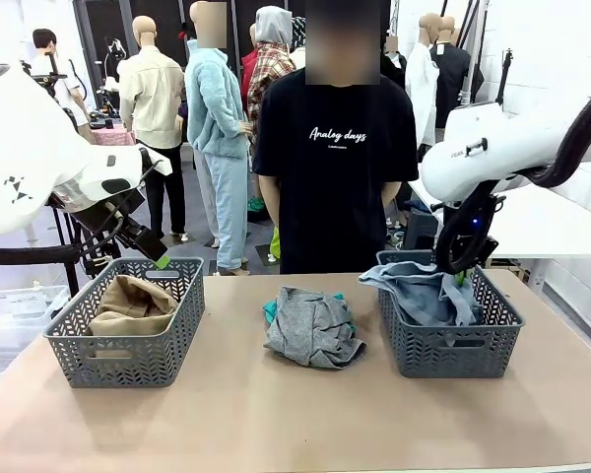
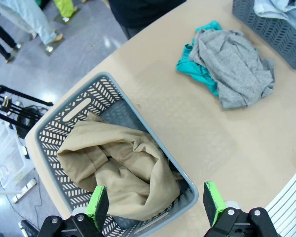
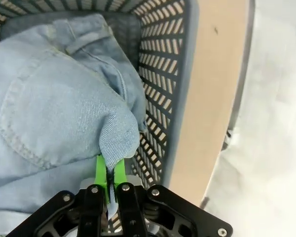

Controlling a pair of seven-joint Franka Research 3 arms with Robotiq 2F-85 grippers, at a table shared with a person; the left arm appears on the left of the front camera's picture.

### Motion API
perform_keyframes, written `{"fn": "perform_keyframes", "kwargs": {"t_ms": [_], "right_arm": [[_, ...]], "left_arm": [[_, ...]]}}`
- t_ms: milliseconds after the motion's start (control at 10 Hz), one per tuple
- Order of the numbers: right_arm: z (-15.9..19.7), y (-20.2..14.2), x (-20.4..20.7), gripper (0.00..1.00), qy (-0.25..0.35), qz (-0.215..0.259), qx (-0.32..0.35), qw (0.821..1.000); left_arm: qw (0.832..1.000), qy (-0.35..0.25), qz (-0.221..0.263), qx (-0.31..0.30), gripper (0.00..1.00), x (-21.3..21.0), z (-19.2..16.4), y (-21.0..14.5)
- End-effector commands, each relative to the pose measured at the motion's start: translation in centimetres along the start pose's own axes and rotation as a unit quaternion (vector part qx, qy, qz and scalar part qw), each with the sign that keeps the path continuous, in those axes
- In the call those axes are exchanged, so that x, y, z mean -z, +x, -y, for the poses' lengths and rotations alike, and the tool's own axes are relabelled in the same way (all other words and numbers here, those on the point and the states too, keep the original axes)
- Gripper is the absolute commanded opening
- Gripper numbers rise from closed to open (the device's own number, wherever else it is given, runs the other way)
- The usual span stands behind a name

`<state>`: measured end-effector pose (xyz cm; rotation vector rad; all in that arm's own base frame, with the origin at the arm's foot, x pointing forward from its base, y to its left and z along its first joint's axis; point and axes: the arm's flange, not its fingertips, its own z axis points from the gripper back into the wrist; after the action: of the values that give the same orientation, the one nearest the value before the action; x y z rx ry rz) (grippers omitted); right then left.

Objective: Sort the tops and bottoms.
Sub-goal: Sort the clothes according to human instructions.

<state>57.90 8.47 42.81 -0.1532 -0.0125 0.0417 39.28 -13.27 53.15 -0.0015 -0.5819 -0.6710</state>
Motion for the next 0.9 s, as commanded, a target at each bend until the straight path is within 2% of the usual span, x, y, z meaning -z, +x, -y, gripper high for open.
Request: {"fn": "perform_keyframes", "kwargs": {"t_ms": [0, 100, 200, 600, 700, 800], "right_arm": [[-0.6, 0.8, 0.3, 0.0, -0.023, -0.012, 0.012, 1.0], [-0.4, 0.8, 0.1, 0.0, -0.011, -0.001, 0.011, 1.0], [-0.2, 0.3, -0.8, 0.12, 0.008, 0.013, 0.012, 1.0], [1.6, -1.4, -3.4, 0.92, 0.07, 0.051, 0.018, 0.996], [2.5, -2.0, -4.1, 1.0, 0.089, 0.065, 0.023, 0.994], [3.5, -2.8, -5.1, 1.0, 0.125, 0.082, 0.018, 0.989]], "left_arm": [[1.0, 0.0, -0.001, 0.009, 1.0, 0.1, -0.1, -0.2], [1.0, 0.0, -0.001, 0.009, 1.0, 0.1, -0.1, -0.2], [1.0, 0.0, -0.001, 0.009, 1.0, 0.1, -0.1, -0.2], [1.0, 0.0, -0.001, 0.009, 1.0, 0.1, -0.1, -0.2], [1.0, 0.0, -0.001, 0.009, 1.0, 0.1, -0.1, -0.2], [1.0, 0.0, -0.001, 0.009, 1.0, 0.1, -0.1, -0.2]]}}
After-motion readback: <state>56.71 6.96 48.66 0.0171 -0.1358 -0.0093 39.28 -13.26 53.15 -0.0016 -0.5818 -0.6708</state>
